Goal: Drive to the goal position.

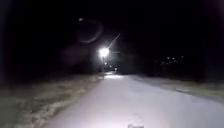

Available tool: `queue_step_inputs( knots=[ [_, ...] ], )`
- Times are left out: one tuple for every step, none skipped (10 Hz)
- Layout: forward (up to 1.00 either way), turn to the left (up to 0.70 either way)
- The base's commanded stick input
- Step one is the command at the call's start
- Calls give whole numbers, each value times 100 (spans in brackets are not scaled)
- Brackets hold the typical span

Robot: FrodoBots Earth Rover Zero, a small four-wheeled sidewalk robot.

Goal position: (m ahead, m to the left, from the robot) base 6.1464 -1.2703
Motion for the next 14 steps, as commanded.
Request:
queue_step_inputs(
  knots=[
    [70,0],
    [70,6],
    [70,14],
    [70,7],
    [70,0],
    [70,0],
    [70,0],
    [70,0],
    [70,0],
    [70,0],
    [70,0],
    [70,0],
    [70,0],
    [70,0]
  ],
)
